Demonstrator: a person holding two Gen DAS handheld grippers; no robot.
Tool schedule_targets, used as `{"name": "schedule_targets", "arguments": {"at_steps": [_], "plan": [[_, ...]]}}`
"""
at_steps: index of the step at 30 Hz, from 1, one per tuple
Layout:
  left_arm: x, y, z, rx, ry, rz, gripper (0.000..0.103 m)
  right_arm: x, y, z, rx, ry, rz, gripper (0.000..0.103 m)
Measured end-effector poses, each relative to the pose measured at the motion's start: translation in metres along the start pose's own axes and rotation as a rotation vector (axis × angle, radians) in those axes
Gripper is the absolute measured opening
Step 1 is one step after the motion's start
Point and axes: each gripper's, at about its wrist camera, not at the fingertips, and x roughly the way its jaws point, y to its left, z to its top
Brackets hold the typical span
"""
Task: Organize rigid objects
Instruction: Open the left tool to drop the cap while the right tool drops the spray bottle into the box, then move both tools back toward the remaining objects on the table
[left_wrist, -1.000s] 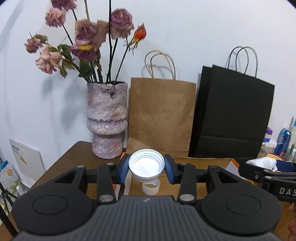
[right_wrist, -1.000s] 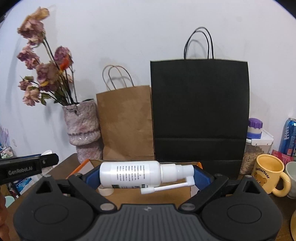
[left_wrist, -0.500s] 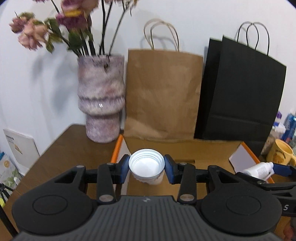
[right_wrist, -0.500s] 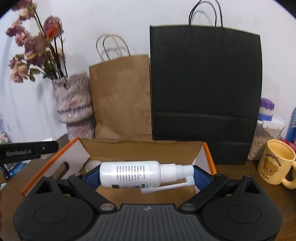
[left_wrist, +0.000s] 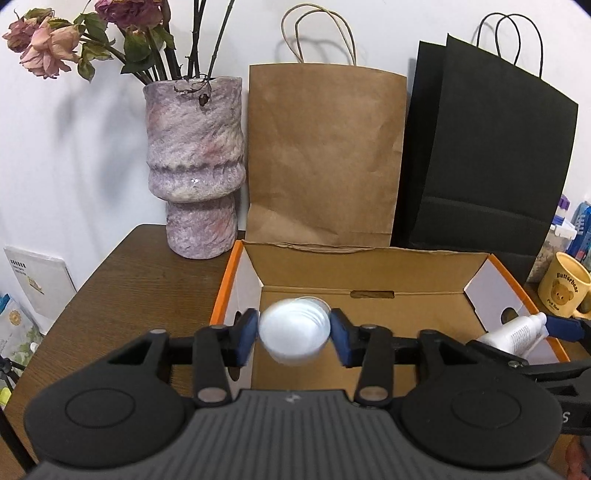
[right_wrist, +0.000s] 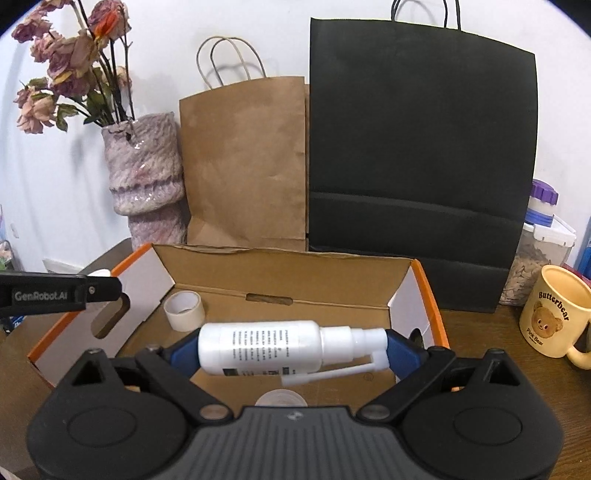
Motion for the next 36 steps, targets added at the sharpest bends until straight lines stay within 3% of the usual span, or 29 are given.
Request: {"name": "schedule_targets", "arguments": {"at_steps": [1, 2, 3, 15, 36], "plan": [[-0.001, 0.0, 0.0, 0.003, -0.001, 0.001, 0.065, -0.001, 0.0, 0.0, 0.002, -0.003, -0.007, 0.103], [-0.002, -0.001, 0.0, 0.006, -0.005, 0.007, 0.081, -0.001, -0.001, 0.0, 0.003, -0.008, -0.014, 0.103], [-0.003, -0.002, 0.0, 0.012, -0.011, 0.015, 0.089, -0.002, -0.001, 0.001, 0.003, -0.009, -0.018, 0.103], [-0.018, -0.006, 0.002, 0.03, -0.053, 0.034, 0.103, -0.009, 0.0, 0.002, -0.012, -0.016, -0.026, 0.103], [-0.094, -0.004, -0.012, 0.016, -0.156, 0.034, 0.103, -0.088, -0.005, -0.007, 0.007, -0.141, -0.025, 0.103]]}}
